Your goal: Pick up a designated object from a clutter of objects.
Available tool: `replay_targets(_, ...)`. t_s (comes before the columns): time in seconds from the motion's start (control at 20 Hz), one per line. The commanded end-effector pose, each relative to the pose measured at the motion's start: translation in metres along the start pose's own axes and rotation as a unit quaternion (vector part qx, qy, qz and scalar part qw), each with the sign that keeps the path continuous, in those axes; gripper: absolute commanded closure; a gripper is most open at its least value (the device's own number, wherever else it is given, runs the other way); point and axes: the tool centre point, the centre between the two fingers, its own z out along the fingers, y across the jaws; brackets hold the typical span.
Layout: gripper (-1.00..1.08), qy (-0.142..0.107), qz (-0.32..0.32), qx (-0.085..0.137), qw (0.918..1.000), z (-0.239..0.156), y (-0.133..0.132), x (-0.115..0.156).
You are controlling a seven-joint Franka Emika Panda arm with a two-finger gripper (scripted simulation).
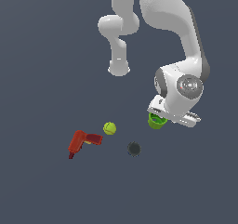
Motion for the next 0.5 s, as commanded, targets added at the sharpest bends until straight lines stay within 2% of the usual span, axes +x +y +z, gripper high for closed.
replay_targets(0.0,-0.2,0.0,0.0,0.0,1.0,0.001,0.0,0.0)
replay_targets(0.45,-0.2,0.0,0.002,0.0,1.0,0.029,0.0,-0.001)
